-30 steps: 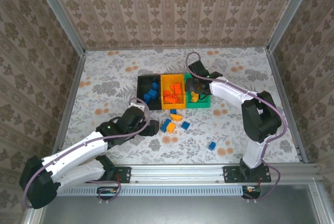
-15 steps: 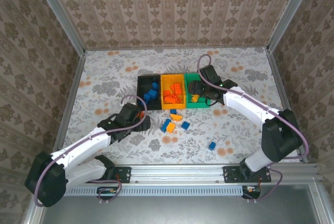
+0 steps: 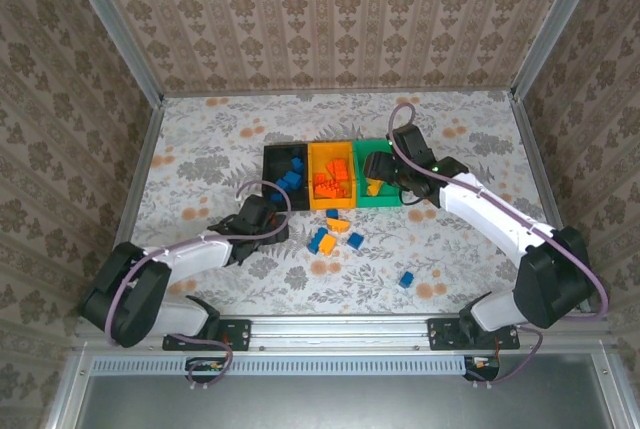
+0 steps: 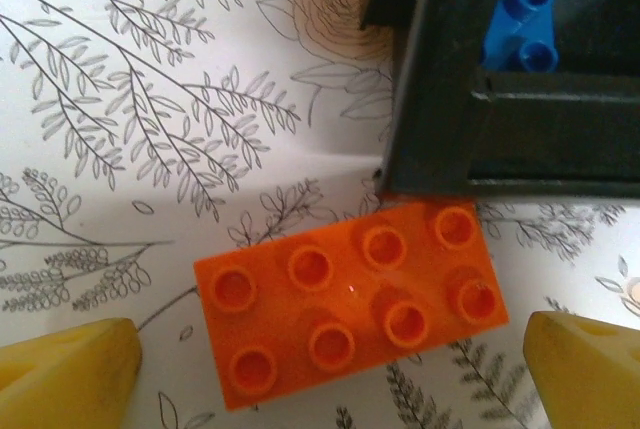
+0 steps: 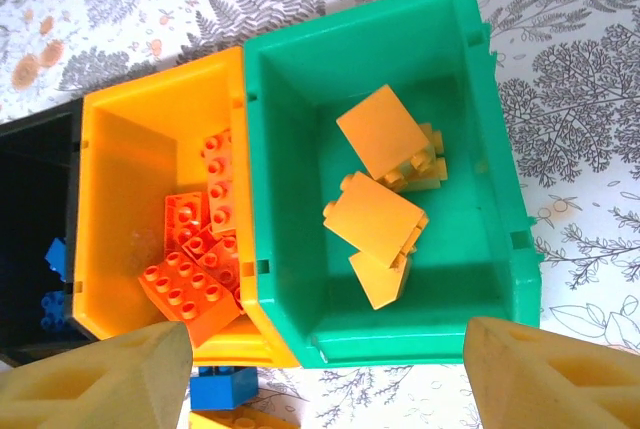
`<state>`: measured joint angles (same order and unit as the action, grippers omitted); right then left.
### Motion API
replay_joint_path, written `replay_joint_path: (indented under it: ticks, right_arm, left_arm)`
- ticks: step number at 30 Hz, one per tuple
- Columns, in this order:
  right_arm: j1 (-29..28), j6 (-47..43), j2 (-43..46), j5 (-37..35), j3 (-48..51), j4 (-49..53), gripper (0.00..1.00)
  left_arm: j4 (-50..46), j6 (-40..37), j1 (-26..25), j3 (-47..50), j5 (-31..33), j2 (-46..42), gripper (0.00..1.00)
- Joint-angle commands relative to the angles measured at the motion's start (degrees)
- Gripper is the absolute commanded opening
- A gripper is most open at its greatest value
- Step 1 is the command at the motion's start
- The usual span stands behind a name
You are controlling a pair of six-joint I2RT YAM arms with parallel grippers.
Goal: Sort the legos into containers by color
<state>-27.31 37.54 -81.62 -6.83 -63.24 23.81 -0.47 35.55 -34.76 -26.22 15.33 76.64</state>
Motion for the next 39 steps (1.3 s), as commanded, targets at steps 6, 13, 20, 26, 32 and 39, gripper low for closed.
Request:
replay_joint_path:
  ticks: [6, 13, 20, 26, 32, 39]
  right_arm:
    - [-0.3, 0.4, 1.5, 0.2, 1.1, -0.6, 0.74]
    - [-0.2, 0.5, 1.5, 0.4, 1.5, -0.7, 0.74]
    - [-0.2, 0.8, 3.4, 0.2, 2.2, -0.6, 0.73]
    - [-0.2, 1.2, 4.9, 0.6, 3.8, -0.9, 0.73]
    - [-0.1, 2.0, 7.5, 0.7, 8.1, -1.5, 0.73]
    - [-0.1, 2.4, 10.6, 0.4, 13.2, -0.4, 0.73]
  left_arm:
    - [6.4, -0.1, 0.7, 0.5, 0.9, 4.6, 0.93]
    - [7.6, -0.2, 0.7, 1.6, 0.0, 4.0, 0.73]
    - [3.8, 1.3, 0.7, 3.5, -0.5, -2.3, 0.63]
    - [-9.6, 4.2, -4.0, 4.0, 0.7, -19.3, 0.62]
    - [-19.1, 4.5, -10.4, -3.0, 2.3, -28.0, 0.62]
    - [-9.9, -2.3, -13.6, -22.6, -2.9, -4.8, 0.64]
